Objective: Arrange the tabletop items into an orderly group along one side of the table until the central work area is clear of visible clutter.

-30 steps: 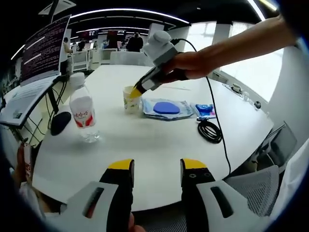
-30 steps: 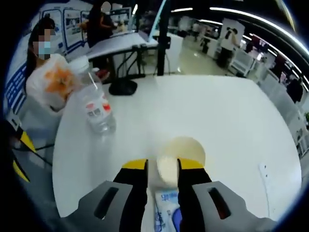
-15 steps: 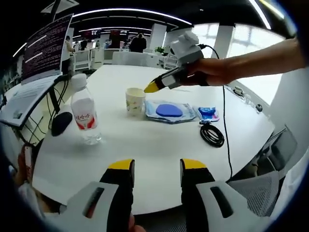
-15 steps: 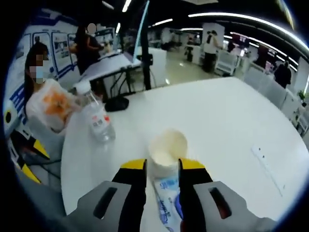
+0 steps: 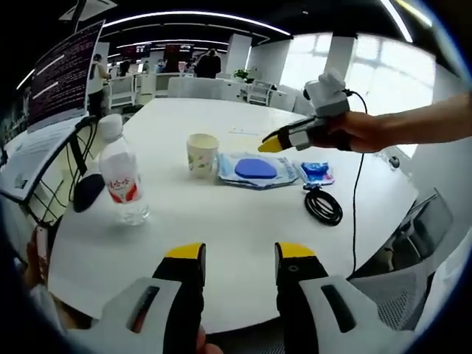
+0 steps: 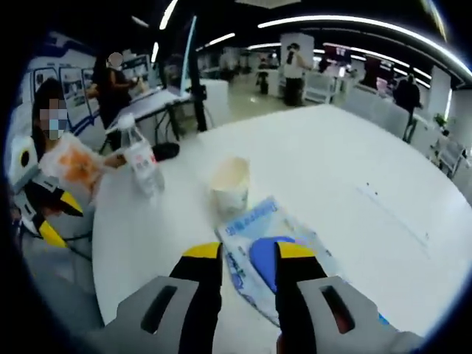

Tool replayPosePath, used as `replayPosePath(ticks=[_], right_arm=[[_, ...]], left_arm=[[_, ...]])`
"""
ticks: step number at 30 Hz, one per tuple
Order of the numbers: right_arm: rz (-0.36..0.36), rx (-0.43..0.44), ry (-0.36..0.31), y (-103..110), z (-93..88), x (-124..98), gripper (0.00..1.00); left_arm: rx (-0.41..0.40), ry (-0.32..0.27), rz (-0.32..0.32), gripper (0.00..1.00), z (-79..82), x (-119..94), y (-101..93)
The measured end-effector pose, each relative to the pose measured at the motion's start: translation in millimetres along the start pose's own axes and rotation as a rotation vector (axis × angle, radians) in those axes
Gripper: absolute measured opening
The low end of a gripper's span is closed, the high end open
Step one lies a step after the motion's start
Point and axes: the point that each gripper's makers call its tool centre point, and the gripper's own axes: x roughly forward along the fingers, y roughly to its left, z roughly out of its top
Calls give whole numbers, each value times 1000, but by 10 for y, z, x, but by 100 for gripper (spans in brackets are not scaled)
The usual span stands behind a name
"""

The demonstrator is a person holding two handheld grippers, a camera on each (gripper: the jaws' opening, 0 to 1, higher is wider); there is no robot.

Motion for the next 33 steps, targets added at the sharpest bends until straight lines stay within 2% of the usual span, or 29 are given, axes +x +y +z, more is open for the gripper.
replayPosePath(ticks=[6,13,26,33], right_arm=[[-33,22,16,-64,-311,-171,26],[-69,70,6,-78,-509,-374,26],[-166,126,-44,-70,-813,-907,27],[-214,187,-62,-49,-1040,-1142,27]], left_arm=[[15,12,-13,36,4,42,-46],[12,21,-13,35,15,68,-56],[-25,30,22,35,74,23,126],[2,57,36,35,84,65,226]])
